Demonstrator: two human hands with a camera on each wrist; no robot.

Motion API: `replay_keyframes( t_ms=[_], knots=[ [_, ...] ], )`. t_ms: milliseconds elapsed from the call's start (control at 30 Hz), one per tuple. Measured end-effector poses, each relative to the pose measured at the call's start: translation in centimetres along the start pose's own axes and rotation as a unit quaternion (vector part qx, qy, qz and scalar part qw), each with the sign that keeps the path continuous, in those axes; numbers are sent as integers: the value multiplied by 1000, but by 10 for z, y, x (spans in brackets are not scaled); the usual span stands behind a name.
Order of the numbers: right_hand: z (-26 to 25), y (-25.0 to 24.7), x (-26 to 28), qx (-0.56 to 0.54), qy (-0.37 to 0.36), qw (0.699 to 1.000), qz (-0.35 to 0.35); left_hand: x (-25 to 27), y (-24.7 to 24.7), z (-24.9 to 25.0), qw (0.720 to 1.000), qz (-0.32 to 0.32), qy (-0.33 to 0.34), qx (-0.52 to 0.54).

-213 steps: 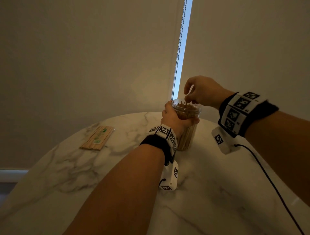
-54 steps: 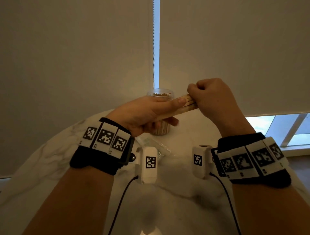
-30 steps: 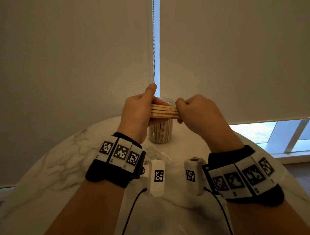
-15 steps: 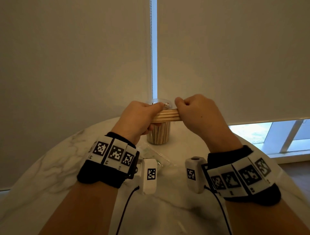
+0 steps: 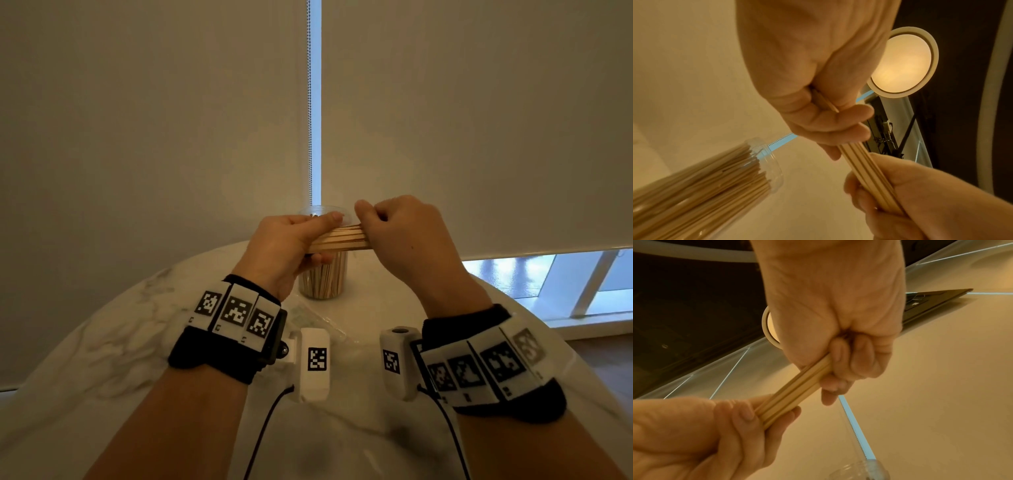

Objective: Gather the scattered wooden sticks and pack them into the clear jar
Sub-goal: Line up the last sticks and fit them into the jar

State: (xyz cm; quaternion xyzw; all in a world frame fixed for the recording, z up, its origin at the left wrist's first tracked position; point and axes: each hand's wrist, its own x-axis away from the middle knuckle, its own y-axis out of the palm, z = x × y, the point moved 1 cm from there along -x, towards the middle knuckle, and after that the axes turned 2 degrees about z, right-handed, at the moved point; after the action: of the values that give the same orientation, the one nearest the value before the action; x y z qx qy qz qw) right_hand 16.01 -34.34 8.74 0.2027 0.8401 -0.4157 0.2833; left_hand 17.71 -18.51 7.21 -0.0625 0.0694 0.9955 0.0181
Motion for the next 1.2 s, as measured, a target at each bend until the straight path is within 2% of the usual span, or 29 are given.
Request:
replay_keyframes(
  t_ms=[133,267,433,533,600,667,800,867,967,1033,1200],
  knots=[
    [-3,6,-2,-58,-29,997,37,-7,-11,-1,998,43,0,44],
    [-3,9,1,-9,-57,998,21,-7,-11,-3,998,2,-49,48],
    [13,8,-5,17,-16,1000,11,-7,-4,-9,994,-22,-98,51],
    [30,4,-11,10,33,999,20,-13,-14,-15,994,18,-103,-18],
    [46,-2,-14,7,65,997,41,-19,-27,-19,993,75,-72,-52],
    [61,-10,-16,1,91,994,64,-29,-38,-25,989,102,-52,-92],
    [76,-27,-15,-15,133,986,101,-66,-38,-35,974,51,-72,-207],
    [75,-32,-15,-30,140,984,108,-84,-30,-34,965,17,-58,-254],
    [66,-29,-26,-27,124,986,111,-109,-18,-39,967,-37,-45,-248],
    [55,-19,-47,4,97,989,108,-121,-13,-44,969,-49,-30,-242],
    [21,26,-116,122,-43,991,44,-125,-3,-58,973,-15,48,-224]
  ],
)
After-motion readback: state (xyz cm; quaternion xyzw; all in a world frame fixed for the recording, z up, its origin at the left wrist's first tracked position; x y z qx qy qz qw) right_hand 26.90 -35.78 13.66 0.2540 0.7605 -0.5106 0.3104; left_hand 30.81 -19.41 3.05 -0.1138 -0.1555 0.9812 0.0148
